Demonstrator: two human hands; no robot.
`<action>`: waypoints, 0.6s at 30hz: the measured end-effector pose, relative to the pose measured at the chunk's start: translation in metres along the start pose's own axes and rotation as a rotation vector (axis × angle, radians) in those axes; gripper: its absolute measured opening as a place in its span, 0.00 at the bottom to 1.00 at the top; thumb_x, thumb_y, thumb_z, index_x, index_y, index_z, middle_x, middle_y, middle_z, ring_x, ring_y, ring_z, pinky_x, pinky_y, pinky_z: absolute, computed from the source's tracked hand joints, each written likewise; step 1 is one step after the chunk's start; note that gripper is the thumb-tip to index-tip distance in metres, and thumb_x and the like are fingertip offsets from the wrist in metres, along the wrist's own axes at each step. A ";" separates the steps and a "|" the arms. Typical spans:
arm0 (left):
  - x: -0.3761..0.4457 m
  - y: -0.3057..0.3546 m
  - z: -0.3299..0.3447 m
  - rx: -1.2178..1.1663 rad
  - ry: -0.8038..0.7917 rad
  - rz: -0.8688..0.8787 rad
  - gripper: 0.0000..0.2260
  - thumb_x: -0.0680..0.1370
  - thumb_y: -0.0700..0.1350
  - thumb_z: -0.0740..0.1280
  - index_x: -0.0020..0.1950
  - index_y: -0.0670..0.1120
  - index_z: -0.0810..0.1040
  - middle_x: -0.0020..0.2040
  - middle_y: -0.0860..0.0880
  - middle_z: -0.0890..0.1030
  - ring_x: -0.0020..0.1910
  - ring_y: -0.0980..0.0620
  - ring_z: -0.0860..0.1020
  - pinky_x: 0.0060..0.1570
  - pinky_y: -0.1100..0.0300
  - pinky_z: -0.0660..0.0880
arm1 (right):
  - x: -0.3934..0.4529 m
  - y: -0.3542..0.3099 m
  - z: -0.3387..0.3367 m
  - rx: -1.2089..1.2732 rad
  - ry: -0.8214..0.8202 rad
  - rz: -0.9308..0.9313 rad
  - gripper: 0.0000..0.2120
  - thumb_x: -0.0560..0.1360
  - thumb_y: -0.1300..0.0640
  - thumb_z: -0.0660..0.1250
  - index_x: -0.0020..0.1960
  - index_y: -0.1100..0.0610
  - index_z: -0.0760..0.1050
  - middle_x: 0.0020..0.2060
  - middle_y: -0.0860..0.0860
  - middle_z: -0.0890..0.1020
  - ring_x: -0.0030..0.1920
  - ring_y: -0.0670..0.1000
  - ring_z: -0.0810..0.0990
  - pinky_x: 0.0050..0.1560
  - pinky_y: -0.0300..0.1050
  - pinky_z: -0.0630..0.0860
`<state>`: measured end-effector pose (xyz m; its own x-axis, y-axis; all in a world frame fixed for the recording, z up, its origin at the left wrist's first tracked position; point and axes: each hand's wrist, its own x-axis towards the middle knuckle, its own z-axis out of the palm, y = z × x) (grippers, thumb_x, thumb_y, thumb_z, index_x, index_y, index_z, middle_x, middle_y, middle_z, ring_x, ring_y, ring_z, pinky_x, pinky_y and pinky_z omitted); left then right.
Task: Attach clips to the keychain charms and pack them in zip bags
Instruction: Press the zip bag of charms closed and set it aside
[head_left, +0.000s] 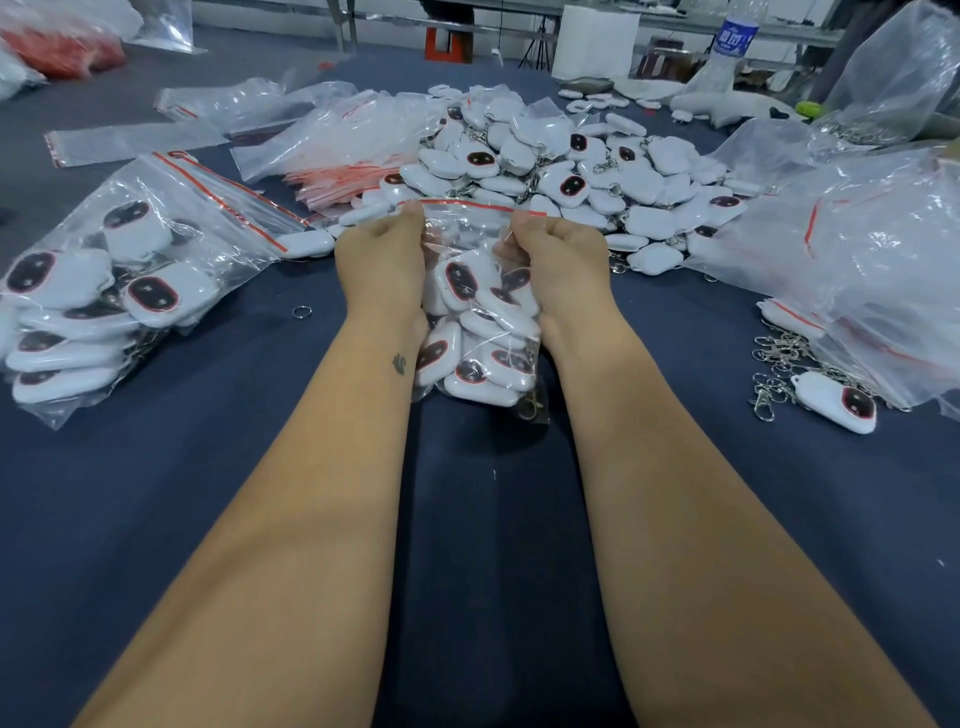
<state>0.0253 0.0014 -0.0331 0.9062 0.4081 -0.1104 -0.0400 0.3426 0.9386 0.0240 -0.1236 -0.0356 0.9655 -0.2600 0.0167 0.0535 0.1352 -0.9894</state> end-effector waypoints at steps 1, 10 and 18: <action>0.000 0.000 0.000 -0.012 -0.004 -0.005 0.16 0.79 0.41 0.68 0.31 0.45 0.73 0.30 0.49 0.75 0.36 0.50 0.73 0.39 0.58 0.73 | 0.000 -0.001 0.000 0.018 -0.009 0.011 0.11 0.79 0.60 0.67 0.37 0.60 0.77 0.25 0.47 0.80 0.28 0.45 0.78 0.34 0.38 0.77; 0.004 -0.002 -0.002 -0.166 -0.094 -0.070 0.10 0.80 0.40 0.66 0.39 0.42 0.77 0.36 0.44 0.80 0.36 0.48 0.78 0.45 0.53 0.79 | -0.006 -0.004 0.004 0.079 -0.111 0.062 0.06 0.76 0.65 0.70 0.40 0.62 0.79 0.35 0.56 0.82 0.39 0.55 0.80 0.53 0.56 0.80; 0.001 -0.003 -0.003 -0.030 -0.276 -0.060 0.06 0.74 0.38 0.74 0.39 0.39 0.80 0.34 0.43 0.82 0.33 0.47 0.81 0.40 0.53 0.80 | -0.006 -0.004 0.004 0.232 -0.084 0.077 0.04 0.73 0.69 0.69 0.41 0.63 0.76 0.29 0.55 0.78 0.31 0.52 0.77 0.36 0.44 0.76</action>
<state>0.0248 0.0031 -0.0365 0.9876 0.1416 -0.0680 0.0083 0.3854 0.9227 0.0194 -0.1187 -0.0308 0.9862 -0.1619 -0.0355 0.0272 0.3693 -0.9289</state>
